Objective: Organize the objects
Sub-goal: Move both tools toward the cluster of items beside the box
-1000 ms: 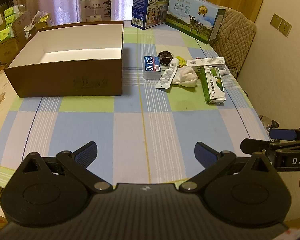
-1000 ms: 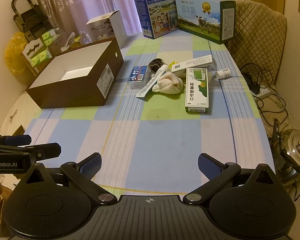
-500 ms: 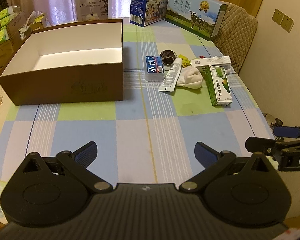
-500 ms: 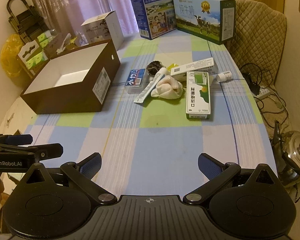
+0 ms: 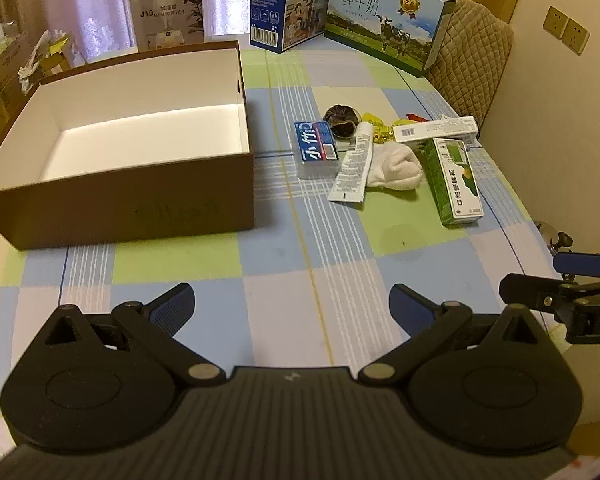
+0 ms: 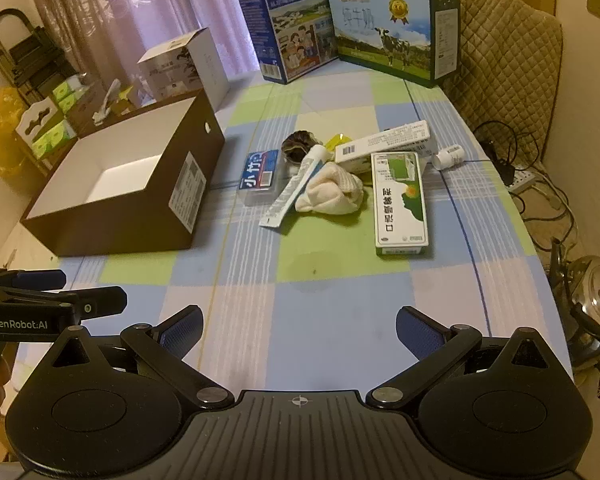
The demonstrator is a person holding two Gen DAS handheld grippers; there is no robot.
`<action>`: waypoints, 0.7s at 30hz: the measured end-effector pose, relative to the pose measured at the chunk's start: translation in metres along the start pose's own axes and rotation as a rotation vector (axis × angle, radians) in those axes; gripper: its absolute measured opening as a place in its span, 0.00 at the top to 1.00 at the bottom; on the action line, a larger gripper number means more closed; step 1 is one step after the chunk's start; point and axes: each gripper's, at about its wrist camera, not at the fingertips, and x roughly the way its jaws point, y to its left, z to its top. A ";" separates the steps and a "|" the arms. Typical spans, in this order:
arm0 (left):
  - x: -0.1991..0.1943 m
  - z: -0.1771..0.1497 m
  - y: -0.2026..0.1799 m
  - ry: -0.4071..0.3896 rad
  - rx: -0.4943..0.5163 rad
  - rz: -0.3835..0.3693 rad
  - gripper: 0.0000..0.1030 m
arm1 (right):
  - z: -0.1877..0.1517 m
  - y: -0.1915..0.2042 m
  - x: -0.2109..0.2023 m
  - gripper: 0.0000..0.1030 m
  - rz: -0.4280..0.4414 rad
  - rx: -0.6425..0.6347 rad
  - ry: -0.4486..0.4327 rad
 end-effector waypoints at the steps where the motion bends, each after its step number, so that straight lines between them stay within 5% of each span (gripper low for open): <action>1: 0.002 0.002 0.002 0.001 0.004 -0.002 0.01 | 0.002 0.001 0.002 0.02 -0.002 0.004 0.000; 21: 0.033 0.029 0.026 0.045 0.095 -0.047 0.01 | 0.010 0.012 0.027 0.03 -0.053 0.104 -0.041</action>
